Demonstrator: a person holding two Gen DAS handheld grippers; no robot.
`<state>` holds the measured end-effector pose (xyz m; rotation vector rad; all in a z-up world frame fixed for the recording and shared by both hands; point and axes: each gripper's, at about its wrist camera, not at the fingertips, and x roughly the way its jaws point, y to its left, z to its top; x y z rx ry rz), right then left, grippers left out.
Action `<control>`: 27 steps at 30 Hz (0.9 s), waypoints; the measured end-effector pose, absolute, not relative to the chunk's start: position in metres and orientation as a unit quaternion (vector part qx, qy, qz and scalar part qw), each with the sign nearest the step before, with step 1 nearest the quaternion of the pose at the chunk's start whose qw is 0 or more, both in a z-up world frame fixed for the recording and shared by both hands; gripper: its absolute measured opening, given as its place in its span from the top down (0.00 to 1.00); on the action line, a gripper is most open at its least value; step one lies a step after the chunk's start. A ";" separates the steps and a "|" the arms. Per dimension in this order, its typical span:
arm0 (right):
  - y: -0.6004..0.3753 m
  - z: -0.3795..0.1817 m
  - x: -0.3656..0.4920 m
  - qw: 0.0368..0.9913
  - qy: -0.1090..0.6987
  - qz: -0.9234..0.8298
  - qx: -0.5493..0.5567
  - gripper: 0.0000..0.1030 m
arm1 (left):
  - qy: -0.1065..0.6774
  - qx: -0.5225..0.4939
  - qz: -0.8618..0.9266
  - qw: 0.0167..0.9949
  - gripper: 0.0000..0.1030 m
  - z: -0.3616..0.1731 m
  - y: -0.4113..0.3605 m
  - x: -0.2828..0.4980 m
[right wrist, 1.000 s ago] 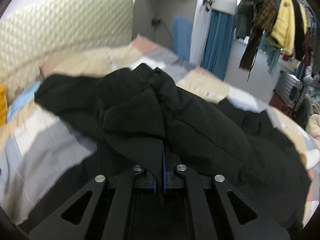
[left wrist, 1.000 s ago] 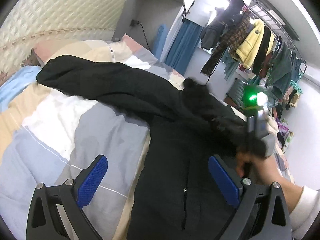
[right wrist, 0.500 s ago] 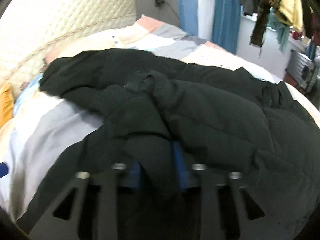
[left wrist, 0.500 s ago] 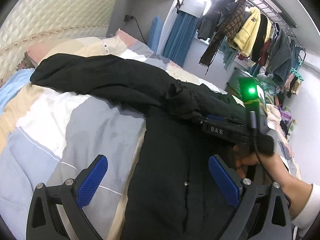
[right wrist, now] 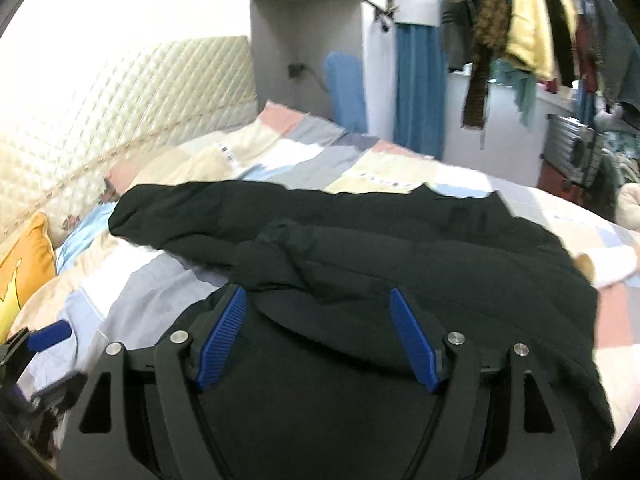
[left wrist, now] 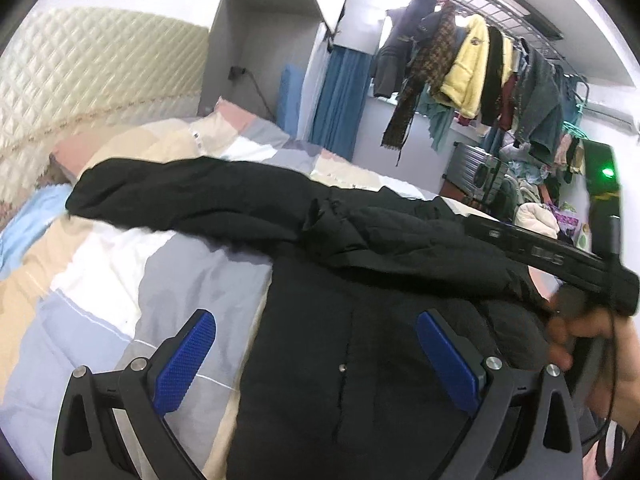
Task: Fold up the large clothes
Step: 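Lay the sleeve on the jacket and open the right tool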
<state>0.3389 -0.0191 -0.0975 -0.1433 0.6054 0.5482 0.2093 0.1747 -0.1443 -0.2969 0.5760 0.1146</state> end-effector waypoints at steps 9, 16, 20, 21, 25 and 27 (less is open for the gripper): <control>-0.095 -0.066 0.282 0.937 0.258 0.227 -0.061 0.27 | 0.265 -0.138 0.037 0.954 0.01 -0.128 0.151 0.188; -0.160 -0.067 0.272 0.946 0.259 0.184 -0.058 0.27 | 0.257 -0.135 0.019 0.957 0.01 -0.121 0.131 0.180; -0.197 -0.076 0.280 0.952 0.261 0.141 -0.072 0.20 | 0.267 -0.123 0.023 0.956 0.01 -0.130 0.120 0.187; -0.206 -0.079 0.284 0.954 0.260 0.129 -0.072 0.19 | 0.272 -0.121 0.024 0.954 0.01 -0.133 0.118 0.190; -0.240 -0.093 0.309 0.957 0.273 0.087 -0.040 0.16 | 0.288 -0.110 0.025 0.951 0.01 -0.145 0.111 0.203; -0.254 -0.106 0.321 0.954 0.290 0.077 -0.015 0.16 | 0.294 -0.108 0.028 0.949 0.01 -0.150 0.110 0.208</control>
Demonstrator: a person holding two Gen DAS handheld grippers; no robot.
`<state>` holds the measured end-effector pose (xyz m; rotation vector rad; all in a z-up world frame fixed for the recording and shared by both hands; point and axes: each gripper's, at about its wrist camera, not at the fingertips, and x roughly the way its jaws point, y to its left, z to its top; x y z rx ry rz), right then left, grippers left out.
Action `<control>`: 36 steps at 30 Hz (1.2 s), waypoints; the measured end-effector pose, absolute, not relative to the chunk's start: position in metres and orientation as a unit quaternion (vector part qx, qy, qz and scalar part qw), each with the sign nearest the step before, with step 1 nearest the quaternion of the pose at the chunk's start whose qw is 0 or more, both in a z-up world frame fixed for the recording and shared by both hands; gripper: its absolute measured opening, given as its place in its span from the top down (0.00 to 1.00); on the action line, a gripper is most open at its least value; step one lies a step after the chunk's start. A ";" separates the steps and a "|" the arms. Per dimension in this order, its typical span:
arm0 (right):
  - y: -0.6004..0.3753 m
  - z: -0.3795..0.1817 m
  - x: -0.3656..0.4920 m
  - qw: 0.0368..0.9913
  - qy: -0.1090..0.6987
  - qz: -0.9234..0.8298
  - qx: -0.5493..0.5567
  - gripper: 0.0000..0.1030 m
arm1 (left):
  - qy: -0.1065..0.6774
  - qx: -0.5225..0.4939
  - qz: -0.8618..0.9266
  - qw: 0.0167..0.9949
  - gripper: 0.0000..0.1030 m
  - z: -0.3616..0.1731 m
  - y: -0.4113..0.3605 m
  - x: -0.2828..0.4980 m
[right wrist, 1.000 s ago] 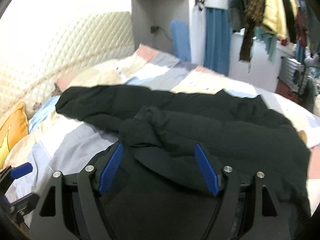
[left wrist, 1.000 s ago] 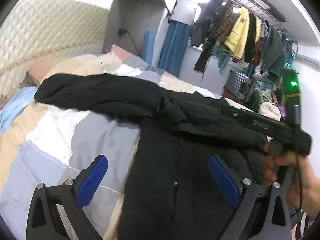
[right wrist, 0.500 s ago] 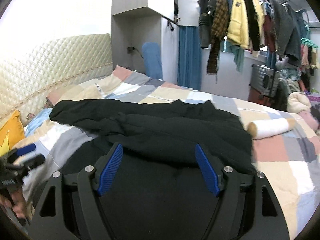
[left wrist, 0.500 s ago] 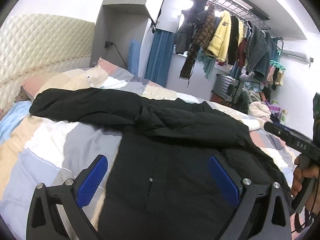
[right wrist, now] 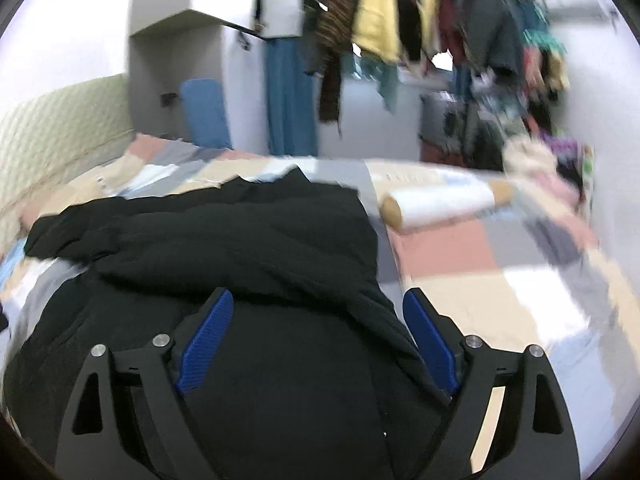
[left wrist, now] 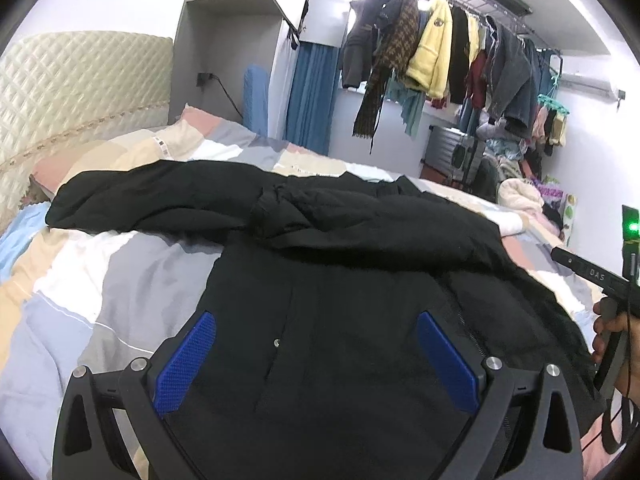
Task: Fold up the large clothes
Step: 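Lay the sleeve on the jacket and open the right tool, then move the left tool to the other sleeve cuff of the jacket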
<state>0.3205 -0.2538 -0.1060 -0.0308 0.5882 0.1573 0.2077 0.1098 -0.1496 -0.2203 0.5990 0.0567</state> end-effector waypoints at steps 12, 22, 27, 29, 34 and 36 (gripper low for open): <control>-0.281 -0.184 0.392 0.921 0.388 0.026 -0.022 0.16 | 0.338 -0.141 0.033 0.930 0.01 -0.183 0.118 0.235; -0.275 -0.192 0.428 0.926 0.377 0.006 -0.017 0.15 | 0.335 -0.119 0.034 0.934 0.01 -0.187 0.105 0.244; -0.300 -0.182 0.427 0.937 0.347 -0.017 0.041 0.15 | 0.322 -0.121 0.029 0.938 0.01 -0.180 0.104 0.242; -0.314 -0.182 0.428 0.936 0.346 -0.035 0.058 0.15 | 0.321 -0.116 0.030 0.939 0.01 -0.181 0.103 0.242; -0.333 -0.192 0.433 0.924 0.365 -0.039 0.103 0.15 | 0.325 -0.116 0.035 0.938 0.01 -0.181 0.105 0.244; -0.330 -0.188 0.428 0.924 0.367 -0.039 0.097 0.15 | 0.321 -0.113 0.040 0.939 0.01 -0.179 0.106 0.242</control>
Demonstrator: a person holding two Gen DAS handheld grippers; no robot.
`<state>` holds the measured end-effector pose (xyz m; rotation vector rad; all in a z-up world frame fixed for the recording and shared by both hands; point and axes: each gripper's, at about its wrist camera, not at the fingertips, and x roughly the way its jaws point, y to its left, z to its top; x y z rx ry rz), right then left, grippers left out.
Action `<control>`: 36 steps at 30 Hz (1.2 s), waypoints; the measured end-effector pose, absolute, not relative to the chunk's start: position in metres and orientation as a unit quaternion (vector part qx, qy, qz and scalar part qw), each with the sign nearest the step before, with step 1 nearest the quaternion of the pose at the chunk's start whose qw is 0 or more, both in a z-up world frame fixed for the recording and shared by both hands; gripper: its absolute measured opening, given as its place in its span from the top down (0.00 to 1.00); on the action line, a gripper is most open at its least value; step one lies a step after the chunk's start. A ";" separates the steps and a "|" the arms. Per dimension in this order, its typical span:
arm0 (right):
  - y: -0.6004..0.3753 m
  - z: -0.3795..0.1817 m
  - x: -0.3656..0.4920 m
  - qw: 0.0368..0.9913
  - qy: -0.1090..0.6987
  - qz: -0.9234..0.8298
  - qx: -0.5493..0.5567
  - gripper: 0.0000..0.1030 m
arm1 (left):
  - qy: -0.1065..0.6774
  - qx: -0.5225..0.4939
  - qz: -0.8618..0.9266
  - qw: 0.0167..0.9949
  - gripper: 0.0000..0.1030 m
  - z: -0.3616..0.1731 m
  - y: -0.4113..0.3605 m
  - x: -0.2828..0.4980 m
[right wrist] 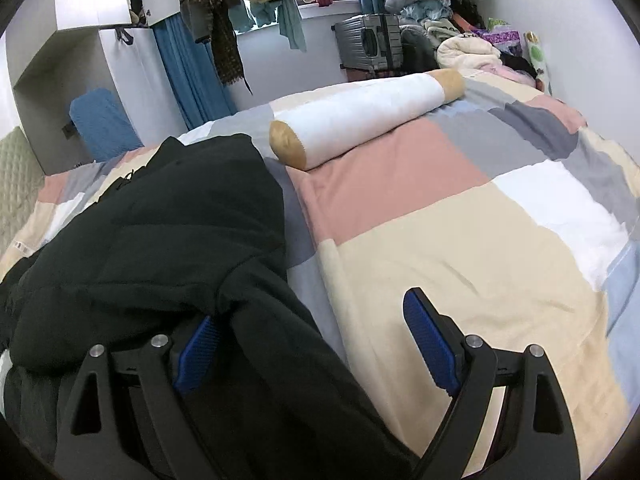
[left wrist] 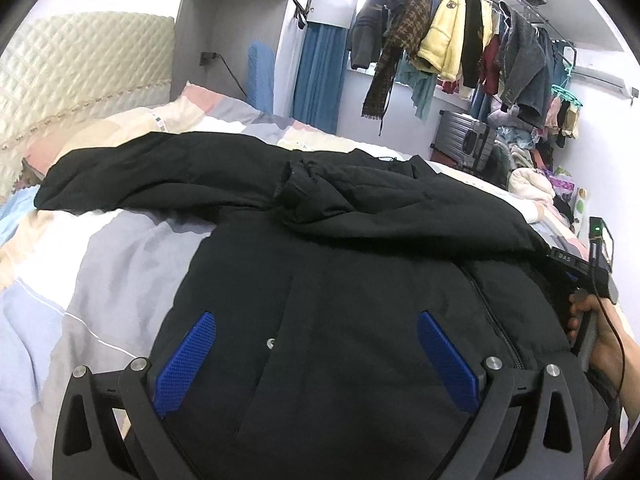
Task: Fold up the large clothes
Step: 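Move the left tool to the other sleeve cuff of the jacket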
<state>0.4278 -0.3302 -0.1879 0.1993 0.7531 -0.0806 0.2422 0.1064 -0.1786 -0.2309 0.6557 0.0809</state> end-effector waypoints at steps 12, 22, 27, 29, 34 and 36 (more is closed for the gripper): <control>-0.286 -0.096 0.326 0.942 0.325 0.055 0.067 0.15 | 0.288 -0.108 0.034 0.951 0.01 -0.151 0.101 0.211; -0.243 -0.077 0.219 0.938 0.318 0.112 0.082 0.14 | 0.262 -0.115 0.024 0.958 0.01 -0.133 0.103 0.183; -0.235 -0.077 0.171 0.930 0.326 0.137 0.097 0.14 | 0.256 -0.117 0.029 0.959 0.01 -0.131 0.112 0.182; -0.232 -0.073 0.157 0.932 0.315 0.144 0.103 0.13 | 0.265 -0.121 0.031 0.956 0.01 -0.132 0.122 0.188; -0.224 -0.078 0.144 0.937 0.294 0.161 0.093 0.02 | 0.279 -0.133 0.047 0.950 0.01 -0.117 0.167 0.206; -0.217 -0.092 0.157 0.930 0.315 0.171 0.086 0.02 | 0.271 -0.144 0.070 0.949 0.01 -0.100 0.202 0.210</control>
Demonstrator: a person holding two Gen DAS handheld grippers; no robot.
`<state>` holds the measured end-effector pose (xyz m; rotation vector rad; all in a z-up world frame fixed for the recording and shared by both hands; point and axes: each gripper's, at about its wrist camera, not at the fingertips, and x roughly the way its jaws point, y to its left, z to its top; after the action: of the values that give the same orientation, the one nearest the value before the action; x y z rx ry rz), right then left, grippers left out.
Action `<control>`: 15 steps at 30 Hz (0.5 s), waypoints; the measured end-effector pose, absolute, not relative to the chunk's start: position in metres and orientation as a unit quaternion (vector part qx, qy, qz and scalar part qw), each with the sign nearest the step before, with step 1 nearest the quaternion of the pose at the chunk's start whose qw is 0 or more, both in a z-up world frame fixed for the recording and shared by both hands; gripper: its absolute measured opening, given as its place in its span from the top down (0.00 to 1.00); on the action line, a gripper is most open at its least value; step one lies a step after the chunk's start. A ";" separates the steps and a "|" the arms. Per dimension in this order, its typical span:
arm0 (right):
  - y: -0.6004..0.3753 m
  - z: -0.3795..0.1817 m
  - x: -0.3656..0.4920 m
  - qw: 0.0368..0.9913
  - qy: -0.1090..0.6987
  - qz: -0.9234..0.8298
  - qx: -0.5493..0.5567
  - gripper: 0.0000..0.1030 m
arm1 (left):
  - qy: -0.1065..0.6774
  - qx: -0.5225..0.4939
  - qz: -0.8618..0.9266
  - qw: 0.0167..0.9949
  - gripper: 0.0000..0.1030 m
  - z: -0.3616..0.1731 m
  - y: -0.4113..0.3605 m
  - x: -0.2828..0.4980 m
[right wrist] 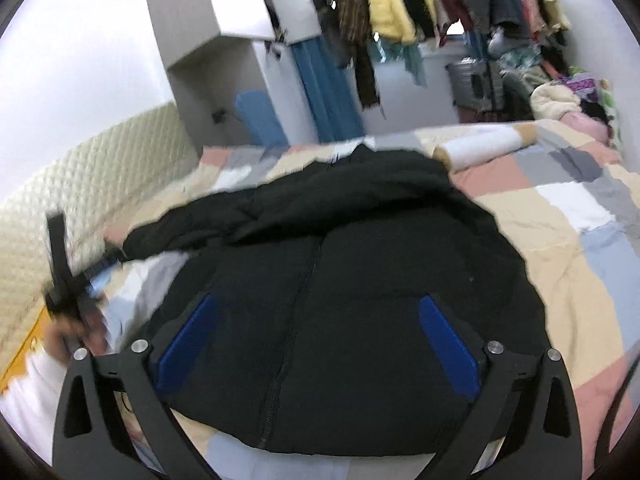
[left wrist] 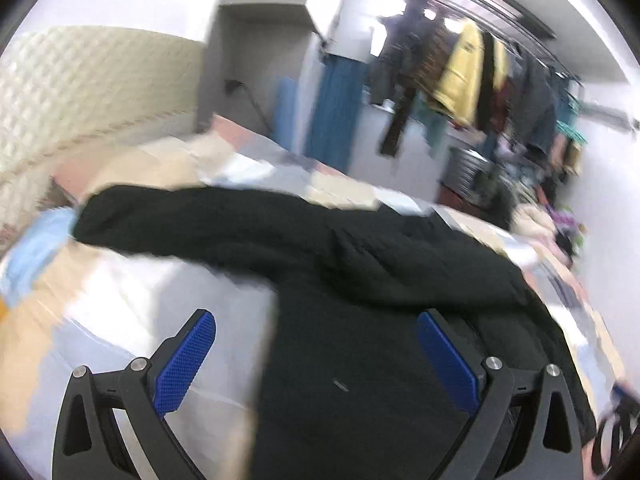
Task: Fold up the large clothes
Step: 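Move the left tool to the other sleeve cuff of the jacket, then close the left tool on the sleeve cuff and lift it up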
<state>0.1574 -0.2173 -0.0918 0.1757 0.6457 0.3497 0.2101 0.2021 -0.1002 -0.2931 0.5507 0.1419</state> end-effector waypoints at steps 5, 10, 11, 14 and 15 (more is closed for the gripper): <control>-0.209 -0.112 0.180 0.921 0.339 0.175 0.085 0.02 | 0.255 -0.209 0.118 0.937 0.01 -0.076 0.319 0.225; -0.198 -0.116 0.200 0.923 0.341 0.159 0.080 0.02 | 0.269 -0.255 0.168 0.913 0.01 -0.091 0.435 0.250; -0.195 -0.116 0.204 0.923 0.341 0.159 0.078 0.02 | 0.273 -0.263 0.172 0.909 0.01 -0.098 0.449 0.252; -0.186 -0.116 0.218 0.927 0.337 0.151 0.067 0.02 | 0.275 -0.307 0.172 0.895 0.01 -0.127 0.496 0.268; -0.184 -0.117 0.221 0.927 0.338 0.151 0.066 0.02 | 0.271 -0.319 0.173 0.892 0.01 -0.135 0.504 0.273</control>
<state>0.2214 -0.1839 -0.1168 0.1354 0.6936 0.3092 0.2726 0.5042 -0.1348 -0.6612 0.5632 0.3596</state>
